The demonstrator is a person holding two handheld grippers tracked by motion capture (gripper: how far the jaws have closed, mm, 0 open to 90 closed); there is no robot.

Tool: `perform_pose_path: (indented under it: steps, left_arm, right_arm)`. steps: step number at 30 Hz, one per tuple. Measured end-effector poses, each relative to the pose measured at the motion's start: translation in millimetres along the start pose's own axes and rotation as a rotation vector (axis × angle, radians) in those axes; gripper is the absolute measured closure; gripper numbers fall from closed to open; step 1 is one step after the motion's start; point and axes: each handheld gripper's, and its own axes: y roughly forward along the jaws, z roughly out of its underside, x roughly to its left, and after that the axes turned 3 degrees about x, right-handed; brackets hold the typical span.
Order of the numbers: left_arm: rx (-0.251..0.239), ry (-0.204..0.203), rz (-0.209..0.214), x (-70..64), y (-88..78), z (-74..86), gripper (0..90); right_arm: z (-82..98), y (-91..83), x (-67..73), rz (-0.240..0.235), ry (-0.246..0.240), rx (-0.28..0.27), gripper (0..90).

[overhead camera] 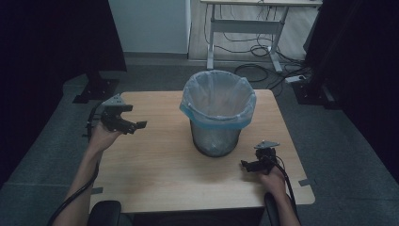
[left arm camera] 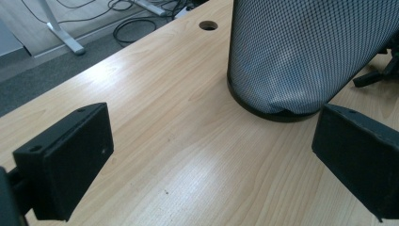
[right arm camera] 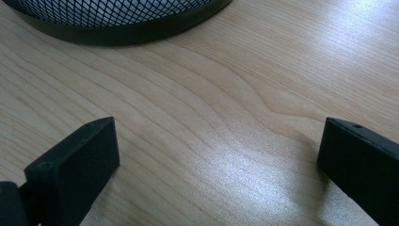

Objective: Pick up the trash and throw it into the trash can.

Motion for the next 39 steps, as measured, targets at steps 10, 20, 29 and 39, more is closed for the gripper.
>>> perform_pose_path:
  steps: [10, 20, 29, 39]
  left_arm:
    - [-0.007, -0.022, -0.003, 2.2, 9.0, 22.7, 0.0]
    - [-0.004, -0.046, -0.01, 3.3, 19.6, 49.3, 0.0]
    - [-0.008, -0.066, -0.001, 1.2, 29.7, 70.3, 0.0]
    - [0.005, -0.09, 0.007, -2.4, 47.4, 92.9, 0.0]
  right_arm:
    - [0.0, 0.0, 0.0, 0.0, -0.001, 0.0, 0.0]
    - [0.0, 0.0, 0.1, -0.001, 0.002, -0.001, 0.0]
    - [0.0, 0.0, 0.1, -0.001, 0.002, -0.001, 0.0]
    - [0.0, 0.0, 0.1, -0.001, 0.002, -0.001, 0.0]
